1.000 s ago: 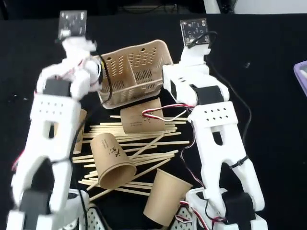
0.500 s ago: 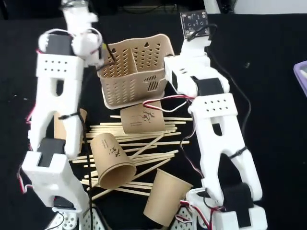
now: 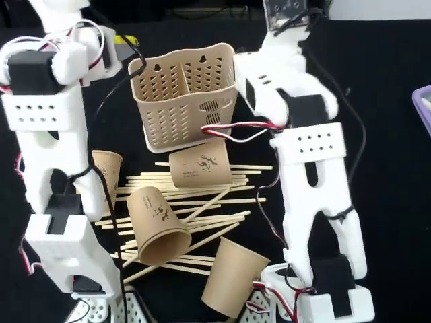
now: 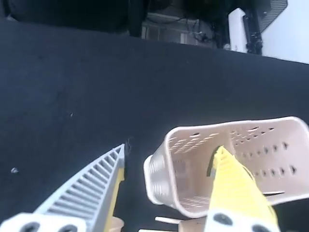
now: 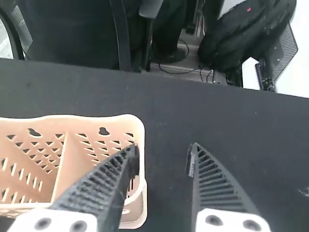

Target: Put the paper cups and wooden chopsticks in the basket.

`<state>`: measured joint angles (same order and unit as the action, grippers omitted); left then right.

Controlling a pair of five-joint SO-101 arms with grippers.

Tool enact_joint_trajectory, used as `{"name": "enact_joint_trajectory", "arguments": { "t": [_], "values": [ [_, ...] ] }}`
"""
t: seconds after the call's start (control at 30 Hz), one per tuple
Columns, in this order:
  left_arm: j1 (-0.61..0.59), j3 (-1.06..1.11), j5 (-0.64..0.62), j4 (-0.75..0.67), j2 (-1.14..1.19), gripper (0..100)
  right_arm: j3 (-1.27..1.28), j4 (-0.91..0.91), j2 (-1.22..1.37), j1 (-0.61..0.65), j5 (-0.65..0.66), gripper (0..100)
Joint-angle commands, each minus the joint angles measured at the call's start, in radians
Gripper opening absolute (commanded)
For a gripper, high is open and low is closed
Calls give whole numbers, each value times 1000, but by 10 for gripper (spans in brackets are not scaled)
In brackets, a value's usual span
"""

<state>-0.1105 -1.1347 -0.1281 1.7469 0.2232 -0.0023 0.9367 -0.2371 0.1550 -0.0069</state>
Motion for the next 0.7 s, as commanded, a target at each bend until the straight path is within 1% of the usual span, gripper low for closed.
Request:
{"name": "enact_joint_trajectory", "arguments": {
  "t": [0.0,0.1,0.17,0.2,0.33,0.43,0.5,0.57,0.67],
  "values": [
    [-50,-31,15,14,-17,289,-131,152,-10,9,11,180],
    [-117,-13,15,15,-75,288,-137,284,-48,12,14,180],
    [-166,53,25,15,-144,288,-119,338,-87,11,14,181],
    [-188,101,52,15,-189,288,-93,342,-110,12,26,181],
    [-268,429,207,14,-400,288,90,316,-255,38,100,181],
    [-321,731,324,3,-552,288,317,273,-409,81,164,181],
    [-357,944,368,-63,-631,288,487,213,-503,123,219,181],
    [-410,1156,376,-189,-700,288,645,160,-593,166,293,181],
    [-473,1426,381,-354,-798,288,794,158,-713,282,379,181]
  ]
}}
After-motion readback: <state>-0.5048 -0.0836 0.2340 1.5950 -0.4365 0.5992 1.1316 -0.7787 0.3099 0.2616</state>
